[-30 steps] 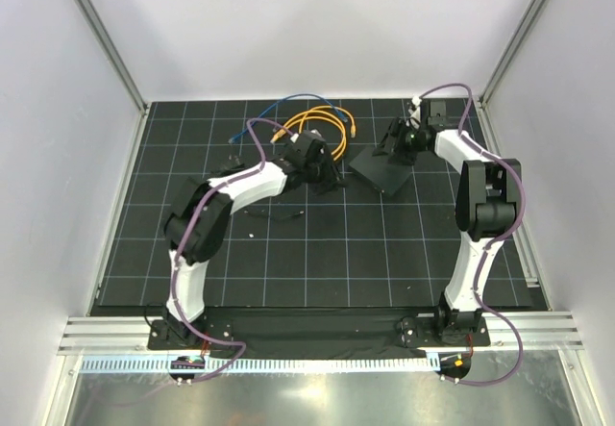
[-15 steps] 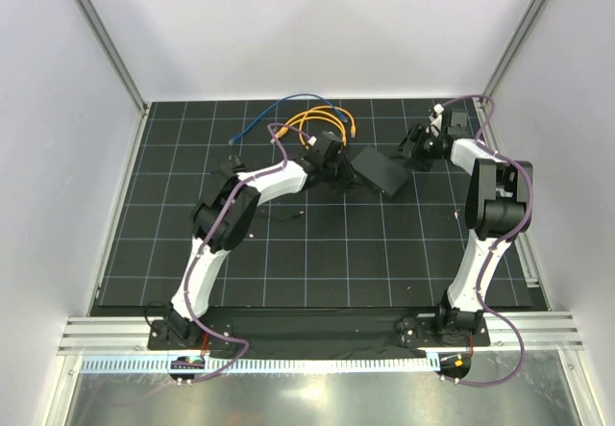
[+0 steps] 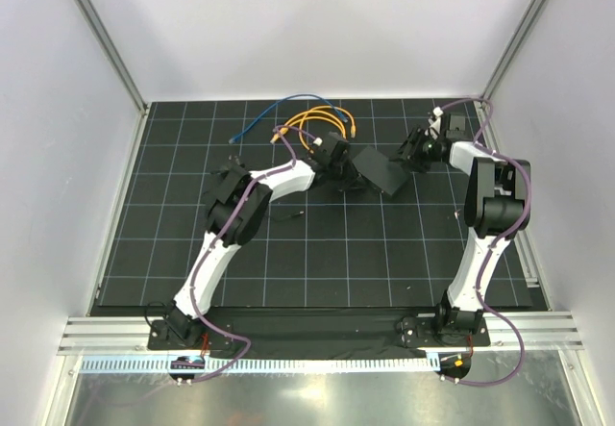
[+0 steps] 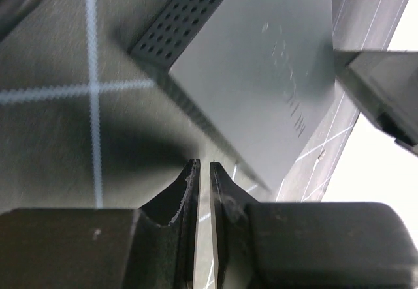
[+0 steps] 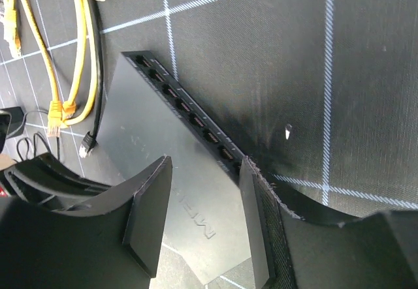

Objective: Pull the plug from the switch port

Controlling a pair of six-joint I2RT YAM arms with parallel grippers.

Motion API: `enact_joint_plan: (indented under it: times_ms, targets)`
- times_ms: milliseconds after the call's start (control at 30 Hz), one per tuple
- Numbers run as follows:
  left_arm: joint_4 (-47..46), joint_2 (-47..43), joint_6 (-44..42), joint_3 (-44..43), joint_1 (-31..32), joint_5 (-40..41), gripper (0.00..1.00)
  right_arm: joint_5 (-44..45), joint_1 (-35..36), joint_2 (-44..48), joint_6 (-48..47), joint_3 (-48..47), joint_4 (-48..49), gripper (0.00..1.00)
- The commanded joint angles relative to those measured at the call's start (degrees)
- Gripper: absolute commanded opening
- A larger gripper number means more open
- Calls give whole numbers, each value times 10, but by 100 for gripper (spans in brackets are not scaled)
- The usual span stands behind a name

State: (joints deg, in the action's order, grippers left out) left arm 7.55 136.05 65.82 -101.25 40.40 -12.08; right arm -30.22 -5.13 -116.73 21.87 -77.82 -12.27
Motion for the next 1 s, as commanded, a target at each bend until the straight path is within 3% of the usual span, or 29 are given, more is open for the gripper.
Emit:
enact_joint_plan:
  times_ms: [0, 333, 767, 967]
  targets:
    - [0, 26, 2, -47, -3, -17, 15, -8, 1, 23, 20, 26, 18, 53]
    - [20, 60, -8, -99, -3, -30, 15, -15, 3, 57, 56, 105, 46, 52]
    - [62, 95, -22, -145, 5, -74, 16, -24, 24, 196, 136, 320, 164, 50]
    - [63, 111, -20, -179, 20, -92, 16, -19, 44, 206, 157, 350, 201, 50]
